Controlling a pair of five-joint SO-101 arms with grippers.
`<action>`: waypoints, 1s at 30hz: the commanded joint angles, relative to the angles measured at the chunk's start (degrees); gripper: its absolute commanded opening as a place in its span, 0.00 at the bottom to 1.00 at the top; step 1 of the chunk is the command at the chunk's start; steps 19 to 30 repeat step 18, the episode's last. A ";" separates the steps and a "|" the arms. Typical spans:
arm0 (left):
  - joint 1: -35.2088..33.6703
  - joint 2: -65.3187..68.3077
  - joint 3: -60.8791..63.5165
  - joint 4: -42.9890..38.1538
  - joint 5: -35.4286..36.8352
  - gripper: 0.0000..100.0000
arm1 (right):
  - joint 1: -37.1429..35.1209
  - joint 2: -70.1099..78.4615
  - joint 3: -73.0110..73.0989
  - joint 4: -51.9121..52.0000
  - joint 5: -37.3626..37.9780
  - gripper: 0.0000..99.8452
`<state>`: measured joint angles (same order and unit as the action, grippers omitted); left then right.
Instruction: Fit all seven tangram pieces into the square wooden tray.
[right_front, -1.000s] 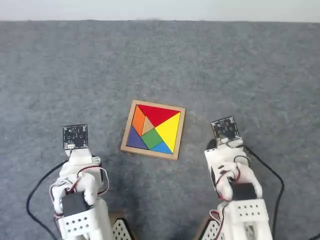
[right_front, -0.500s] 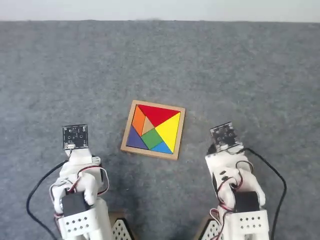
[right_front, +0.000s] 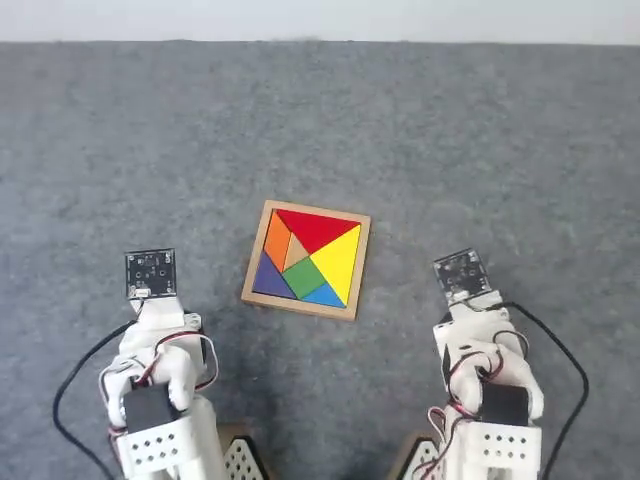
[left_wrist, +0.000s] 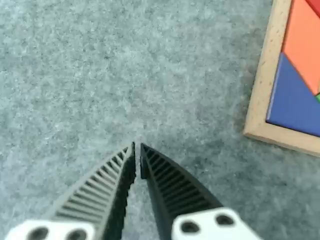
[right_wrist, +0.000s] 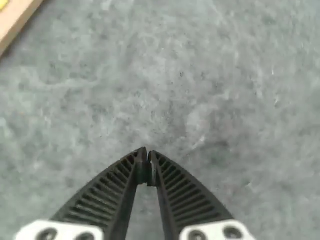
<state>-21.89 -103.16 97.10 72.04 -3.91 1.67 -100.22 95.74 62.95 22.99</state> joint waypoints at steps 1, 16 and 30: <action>-0.26 -0.88 -0.57 0.18 -0.18 0.02 | 0.57 -1.19 0.88 -1.89 -6.42 0.01; -0.26 -0.88 -0.57 0.18 -0.18 0.02 | 0.75 -1.19 0.88 -2.42 -10.64 0.01; -0.26 -0.88 -0.57 0.18 -0.18 0.02 | 0.84 -1.19 0.88 -2.42 -10.64 0.01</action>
